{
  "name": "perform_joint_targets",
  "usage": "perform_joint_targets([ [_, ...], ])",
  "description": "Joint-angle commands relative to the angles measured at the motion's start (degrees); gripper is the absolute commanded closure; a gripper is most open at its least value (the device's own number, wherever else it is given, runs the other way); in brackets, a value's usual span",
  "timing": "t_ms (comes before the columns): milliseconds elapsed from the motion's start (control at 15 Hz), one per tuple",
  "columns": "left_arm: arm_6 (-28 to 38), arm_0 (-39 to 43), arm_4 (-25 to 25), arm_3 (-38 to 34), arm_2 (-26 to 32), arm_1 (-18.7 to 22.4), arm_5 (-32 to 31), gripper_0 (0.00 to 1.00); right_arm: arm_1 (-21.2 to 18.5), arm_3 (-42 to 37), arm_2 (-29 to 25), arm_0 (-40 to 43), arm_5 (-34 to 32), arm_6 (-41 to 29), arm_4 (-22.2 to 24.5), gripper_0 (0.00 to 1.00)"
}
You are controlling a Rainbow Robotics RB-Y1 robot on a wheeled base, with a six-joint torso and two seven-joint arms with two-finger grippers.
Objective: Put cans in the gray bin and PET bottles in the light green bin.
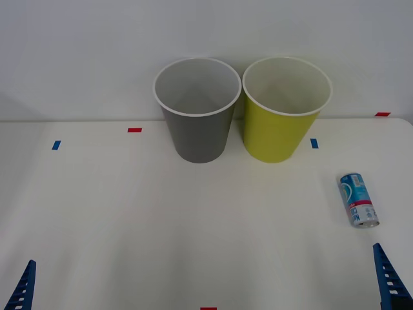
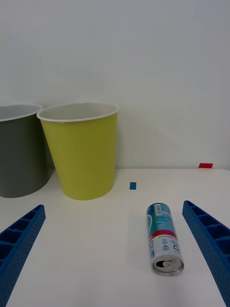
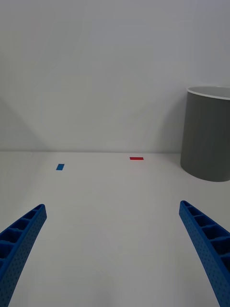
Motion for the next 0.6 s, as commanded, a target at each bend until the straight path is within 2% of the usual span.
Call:
perform_joint_targets([
  [67, 0.0, 0.0, 0.0, 0.0, 0.0, 0.0, 0.0, 0.05, 0.0, 0.0, 0.0, 0.0, 0.0, 0.0, 0.0, 0.0],
  [200, 0.0, 0.0, 0.0, 0.0, 0.0, 0.0, 0.0, 0.05, 0.0, 0.0, 0.0, 0.0, 0.0, 0.0, 0.0, 0.0],
  [400, 0.0, 0.0, 0.0, 0.0, 0.0, 0.0, 0.0, 0.05, 4.2, 7.9, 2.2, -4.0, 1.2, -0.1, -0.2, 0.0],
  [533, 0.0, 0.0, 0.0, 0.0, 0.0, 0.0, 0.0, 0.05, 4.3, 11.8, 3.4, -5.4, -8.4, 0.3, 0.2, 0.0],
  [600, 0.0, 0.0, 0.0, 0.0, 0.0, 0.0, 0.0, 0.05, 4.3, 10.8, 4.0, -4.7, -8.4, 0.0, -0.3, 0.0],
])
